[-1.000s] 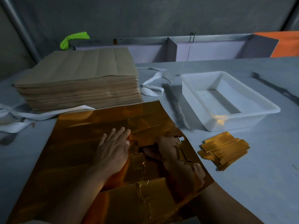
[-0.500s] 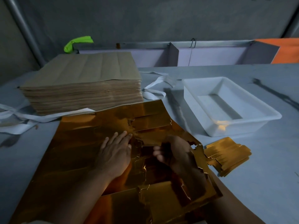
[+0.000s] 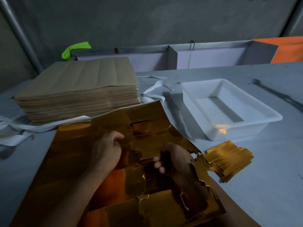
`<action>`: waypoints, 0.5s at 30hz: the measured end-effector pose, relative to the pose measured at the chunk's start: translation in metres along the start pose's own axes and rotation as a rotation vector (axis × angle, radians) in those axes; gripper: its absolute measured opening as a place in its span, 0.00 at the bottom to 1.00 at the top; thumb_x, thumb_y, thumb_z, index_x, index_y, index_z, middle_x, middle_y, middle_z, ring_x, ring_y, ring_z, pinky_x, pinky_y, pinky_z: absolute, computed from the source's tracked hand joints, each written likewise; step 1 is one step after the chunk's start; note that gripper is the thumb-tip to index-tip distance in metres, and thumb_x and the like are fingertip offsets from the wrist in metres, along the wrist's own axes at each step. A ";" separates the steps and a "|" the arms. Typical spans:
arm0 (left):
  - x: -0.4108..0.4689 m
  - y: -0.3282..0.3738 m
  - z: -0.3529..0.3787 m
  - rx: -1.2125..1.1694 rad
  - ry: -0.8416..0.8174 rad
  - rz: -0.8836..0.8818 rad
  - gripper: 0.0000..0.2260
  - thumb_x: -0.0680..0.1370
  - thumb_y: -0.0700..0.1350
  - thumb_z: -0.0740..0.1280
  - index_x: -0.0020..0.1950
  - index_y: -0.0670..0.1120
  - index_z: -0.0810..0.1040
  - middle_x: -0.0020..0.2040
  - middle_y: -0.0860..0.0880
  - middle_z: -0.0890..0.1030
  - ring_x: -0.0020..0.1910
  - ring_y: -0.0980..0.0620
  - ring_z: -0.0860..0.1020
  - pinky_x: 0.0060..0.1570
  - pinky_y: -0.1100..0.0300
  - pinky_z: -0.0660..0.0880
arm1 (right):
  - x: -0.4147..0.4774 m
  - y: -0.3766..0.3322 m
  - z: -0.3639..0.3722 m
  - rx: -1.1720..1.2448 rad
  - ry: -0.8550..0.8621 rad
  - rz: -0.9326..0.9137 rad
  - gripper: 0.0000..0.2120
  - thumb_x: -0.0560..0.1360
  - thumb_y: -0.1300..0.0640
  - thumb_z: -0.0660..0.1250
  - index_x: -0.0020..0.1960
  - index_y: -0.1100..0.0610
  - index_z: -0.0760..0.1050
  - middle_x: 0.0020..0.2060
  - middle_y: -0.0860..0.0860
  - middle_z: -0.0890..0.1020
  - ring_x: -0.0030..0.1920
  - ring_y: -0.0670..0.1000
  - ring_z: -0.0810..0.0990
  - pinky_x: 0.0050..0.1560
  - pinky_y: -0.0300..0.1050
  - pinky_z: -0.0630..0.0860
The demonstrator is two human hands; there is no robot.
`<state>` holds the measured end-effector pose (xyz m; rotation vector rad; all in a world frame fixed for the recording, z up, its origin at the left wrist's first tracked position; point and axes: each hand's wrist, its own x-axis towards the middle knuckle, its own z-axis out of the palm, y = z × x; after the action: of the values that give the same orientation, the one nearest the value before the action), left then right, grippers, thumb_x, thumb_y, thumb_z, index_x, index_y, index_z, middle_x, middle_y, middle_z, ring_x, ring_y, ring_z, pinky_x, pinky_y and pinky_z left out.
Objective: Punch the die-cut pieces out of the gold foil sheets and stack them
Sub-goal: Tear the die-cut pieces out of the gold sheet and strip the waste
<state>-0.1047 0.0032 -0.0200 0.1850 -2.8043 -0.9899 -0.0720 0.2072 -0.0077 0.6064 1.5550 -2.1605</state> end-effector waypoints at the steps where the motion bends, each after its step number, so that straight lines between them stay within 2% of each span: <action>1: 0.006 0.002 -0.002 0.029 0.054 0.060 0.17 0.81 0.37 0.58 0.62 0.57 0.75 0.66 0.52 0.73 0.41 0.59 0.72 0.33 0.68 0.69 | 0.001 0.000 0.000 -0.006 -0.004 -0.001 0.07 0.80 0.59 0.60 0.52 0.63 0.72 0.28 0.54 0.81 0.25 0.50 0.77 0.23 0.40 0.71; 2: 0.012 0.004 -0.003 0.039 0.062 0.130 0.21 0.81 0.34 0.58 0.64 0.58 0.74 0.68 0.53 0.72 0.39 0.59 0.73 0.29 0.68 0.68 | 0.003 -0.001 0.000 -0.012 -0.003 0.000 0.07 0.80 0.60 0.60 0.52 0.63 0.72 0.27 0.54 0.81 0.25 0.50 0.77 0.23 0.40 0.71; 3: 0.018 0.009 -0.004 0.040 0.021 0.200 0.26 0.80 0.32 0.57 0.67 0.61 0.73 0.70 0.55 0.70 0.41 0.59 0.74 0.29 0.69 0.70 | 0.005 -0.001 0.000 -0.018 0.003 0.004 0.06 0.80 0.60 0.60 0.51 0.63 0.73 0.27 0.54 0.81 0.25 0.50 0.77 0.23 0.40 0.71; 4: 0.023 0.013 -0.003 0.042 -0.055 0.248 0.31 0.79 0.29 0.56 0.68 0.64 0.71 0.72 0.58 0.68 0.51 0.60 0.75 0.37 0.70 0.73 | 0.006 -0.002 0.000 -0.023 0.010 0.011 0.07 0.80 0.59 0.60 0.50 0.62 0.73 0.27 0.54 0.81 0.24 0.50 0.77 0.23 0.40 0.71; 5: 0.028 0.016 0.000 0.060 -0.148 0.266 0.34 0.78 0.28 0.55 0.69 0.66 0.69 0.74 0.61 0.64 0.64 0.59 0.71 0.53 0.66 0.74 | 0.006 -0.002 0.001 -0.034 0.015 0.019 0.08 0.81 0.59 0.60 0.49 0.62 0.74 0.27 0.54 0.81 0.24 0.50 0.77 0.23 0.40 0.71; 6: 0.032 0.017 0.005 0.116 -0.242 0.272 0.36 0.77 0.27 0.54 0.69 0.67 0.68 0.76 0.62 0.61 0.73 0.58 0.62 0.68 0.59 0.66 | 0.007 -0.002 0.001 -0.047 0.018 0.027 0.09 0.81 0.58 0.60 0.48 0.62 0.74 0.27 0.54 0.81 0.24 0.50 0.77 0.23 0.40 0.72; 7: 0.035 0.015 0.009 0.191 -0.319 0.276 0.35 0.78 0.28 0.55 0.70 0.67 0.66 0.77 0.62 0.59 0.77 0.57 0.55 0.74 0.52 0.56 | 0.008 -0.003 0.002 -0.062 0.024 0.037 0.10 0.81 0.57 0.60 0.47 0.62 0.75 0.27 0.54 0.81 0.24 0.50 0.77 0.23 0.40 0.72; 8: 0.038 0.012 0.013 0.250 -0.377 0.279 0.32 0.79 0.31 0.56 0.70 0.67 0.66 0.78 0.61 0.59 0.78 0.56 0.52 0.76 0.49 0.49 | 0.009 -0.004 0.002 -0.072 0.029 0.053 0.10 0.81 0.57 0.61 0.46 0.63 0.75 0.26 0.54 0.81 0.23 0.50 0.77 0.23 0.39 0.72; 10: 0.039 0.005 0.019 0.278 -0.428 0.278 0.27 0.82 0.37 0.57 0.71 0.67 0.64 0.78 0.60 0.58 0.78 0.55 0.50 0.76 0.48 0.44 | 0.011 -0.006 0.001 -0.081 0.023 0.104 0.10 0.80 0.56 0.61 0.45 0.62 0.74 0.25 0.54 0.80 0.22 0.49 0.77 0.23 0.39 0.71; 15: 0.038 -0.004 0.021 0.298 -0.449 0.338 0.22 0.80 0.54 0.61 0.73 0.68 0.61 0.79 0.59 0.56 0.79 0.54 0.48 0.75 0.47 0.42 | 0.006 -0.010 -0.006 -0.132 0.007 0.073 0.12 0.80 0.57 0.59 0.43 0.64 0.74 0.26 0.56 0.78 0.23 0.51 0.74 0.24 0.40 0.68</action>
<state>-0.1459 0.0065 -0.0340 -0.5255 -3.2152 -0.5886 -0.0818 0.2153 -0.0043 0.6179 1.6375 -1.9867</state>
